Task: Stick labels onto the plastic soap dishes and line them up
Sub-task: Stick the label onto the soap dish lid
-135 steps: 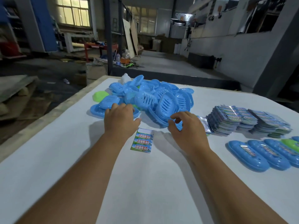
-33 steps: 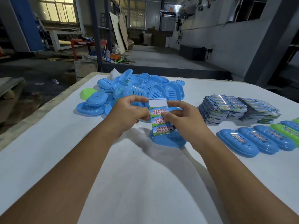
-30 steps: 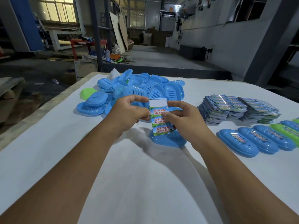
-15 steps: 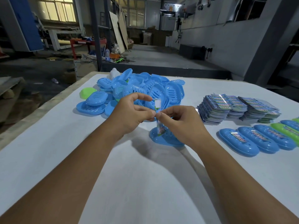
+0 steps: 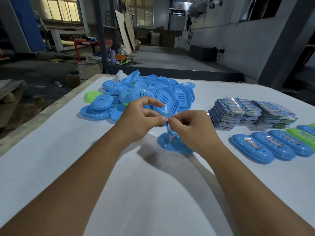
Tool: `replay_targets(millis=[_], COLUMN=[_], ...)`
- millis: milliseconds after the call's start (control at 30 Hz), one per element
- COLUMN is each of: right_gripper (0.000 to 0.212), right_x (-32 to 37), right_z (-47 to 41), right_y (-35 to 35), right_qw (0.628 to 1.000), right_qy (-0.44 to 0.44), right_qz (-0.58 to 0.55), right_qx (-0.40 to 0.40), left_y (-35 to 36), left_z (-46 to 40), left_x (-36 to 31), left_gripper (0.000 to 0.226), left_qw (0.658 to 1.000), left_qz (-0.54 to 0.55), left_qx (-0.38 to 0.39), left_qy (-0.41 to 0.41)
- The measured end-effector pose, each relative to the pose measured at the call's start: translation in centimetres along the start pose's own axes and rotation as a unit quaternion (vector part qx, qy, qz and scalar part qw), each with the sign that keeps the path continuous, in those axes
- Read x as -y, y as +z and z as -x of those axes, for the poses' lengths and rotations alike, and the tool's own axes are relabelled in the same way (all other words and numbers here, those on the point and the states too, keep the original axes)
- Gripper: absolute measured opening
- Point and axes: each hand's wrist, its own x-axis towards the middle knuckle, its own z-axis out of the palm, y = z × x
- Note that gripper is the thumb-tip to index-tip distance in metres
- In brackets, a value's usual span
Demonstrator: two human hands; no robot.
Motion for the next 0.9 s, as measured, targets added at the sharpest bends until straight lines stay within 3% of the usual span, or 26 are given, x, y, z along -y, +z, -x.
replay_targets(millis=[633,900], right_gripper=[0.025,0.023], right_x=[-0.3,-0.4], right_z=[-0.2,-0.5], right_y=[0.3,0.3], right_qw=[0.999,0.999], right_qy=[-0.016,0.007], right_qz=[0.029,0.020], right_qx=[-0.010,-0.029], left_y=[0.9,1.4], left_z=[0.3,0.6], left_x=[-0.1,-0.1], left_gripper=[0.019,0.020], left_qw=[0.996,0.994], left_qz=[-0.076,-0.095], left_qx=[-0.047,-0.016], left_qy=[0.021,0.049])
